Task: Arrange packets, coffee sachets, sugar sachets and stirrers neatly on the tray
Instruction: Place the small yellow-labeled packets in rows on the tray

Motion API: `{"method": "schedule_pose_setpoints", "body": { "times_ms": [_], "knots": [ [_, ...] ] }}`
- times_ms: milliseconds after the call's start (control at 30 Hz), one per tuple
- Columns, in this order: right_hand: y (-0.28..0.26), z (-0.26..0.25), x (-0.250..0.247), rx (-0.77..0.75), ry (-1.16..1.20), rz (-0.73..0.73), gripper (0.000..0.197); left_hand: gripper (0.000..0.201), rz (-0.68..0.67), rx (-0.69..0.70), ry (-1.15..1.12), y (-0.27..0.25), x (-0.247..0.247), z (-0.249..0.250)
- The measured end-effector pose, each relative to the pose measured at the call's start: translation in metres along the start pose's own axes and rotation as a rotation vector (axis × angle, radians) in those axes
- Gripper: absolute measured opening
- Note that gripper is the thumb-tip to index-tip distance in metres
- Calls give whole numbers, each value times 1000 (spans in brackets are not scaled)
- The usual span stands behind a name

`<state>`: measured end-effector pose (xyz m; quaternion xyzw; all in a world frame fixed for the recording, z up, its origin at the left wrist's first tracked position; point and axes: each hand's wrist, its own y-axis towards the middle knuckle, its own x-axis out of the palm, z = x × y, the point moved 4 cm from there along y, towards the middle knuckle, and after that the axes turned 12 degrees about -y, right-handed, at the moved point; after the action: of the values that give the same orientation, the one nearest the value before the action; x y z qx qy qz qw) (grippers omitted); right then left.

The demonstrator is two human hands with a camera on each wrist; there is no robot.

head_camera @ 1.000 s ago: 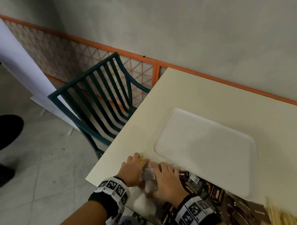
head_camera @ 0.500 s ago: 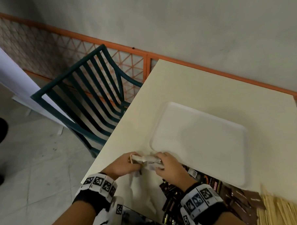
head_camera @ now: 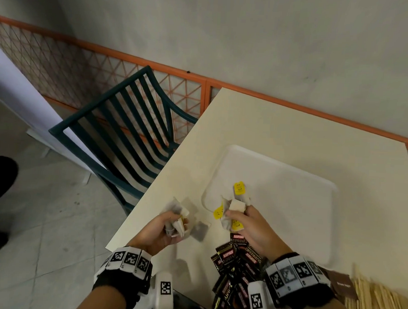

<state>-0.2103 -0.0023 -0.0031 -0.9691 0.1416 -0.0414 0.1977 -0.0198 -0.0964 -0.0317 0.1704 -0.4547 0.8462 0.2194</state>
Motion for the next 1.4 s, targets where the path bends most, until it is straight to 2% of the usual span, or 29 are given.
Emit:
{"method": "schedule_pose_setpoints", "body": {
  "times_ms": [67, 200, 267, 333, 433, 500, 567, 633, 700, 733, 800, 900, 1000, 1100, 1167, 1267, 1333, 1400],
  "knots": [
    [1, -10, 6, -70, -95, -24, 15, 15, -21, -19, -51, -1, 9, -2],
    [5, -28, 26, -161, -474, 0, 28, 48, -113, -63, -114, -4, 31, -3],
    [5, -28, 43, -232, -747, -97, 39, 66, -189, -75, -150, -5, 40, -3],
    [4, -23, 55, -239, -923, -226, 51, 72, -242, -63, -130, -7, 46, -3],
    [1, -22, 63, -296, -994, -352, 50, 53, -232, -53, -57, -10, 47, -2],
    [0, -24, 61, -331, -926, -345, 39, 32, -149, -47, -61, -8, 38, -2],
    [4, -22, 52, -274, -811, -228, 29, 21, -72, -33, -84, -4, 26, -4],
    [9, -15, 39, -215, -787, -63, 25, 18, -31, -7, -115, -3, 14, -5],
    [15, -8, 32, -192, -910, 29, 25, 19, -11, 26, -164, -4, 4, -3],
    [17, -4, 32, -178, -984, 28, 26, 21, -3, 40, -184, -5, -1, -2],
    [22, 4, 37, -142, -1134, -33, 33, 26, 20, 64, -199, -6, -8, 1],
    [27, 16, 49, -134, -1351, -158, 49, 20, 36, 101, -192, -8, -13, 5],
    [29, 20, 57, -177, -1485, -164, 52, 14, 15, 114, -156, -8, -10, 8],
    [31, 18, 59, -189, -1421, -156, 40, 11, -10, 120, -107, -6, -4, 11],
    [31, 13, 55, -140, -1263, -141, 28, 13, 0, 124, -93, -3, -3, 12],
    [34, 6, 40, -68, -1051, -84, 22, 16, 6, 128, -69, 3, -3, 15],
    [35, -2, 23, -66, -978, 24, 19, 16, -3, 133, -49, 5, -3, 17],
    [37, -12, -2, -76, -896, 241, 22, 15, -16, 137, -51, 7, -2, 17]
  ]
}}
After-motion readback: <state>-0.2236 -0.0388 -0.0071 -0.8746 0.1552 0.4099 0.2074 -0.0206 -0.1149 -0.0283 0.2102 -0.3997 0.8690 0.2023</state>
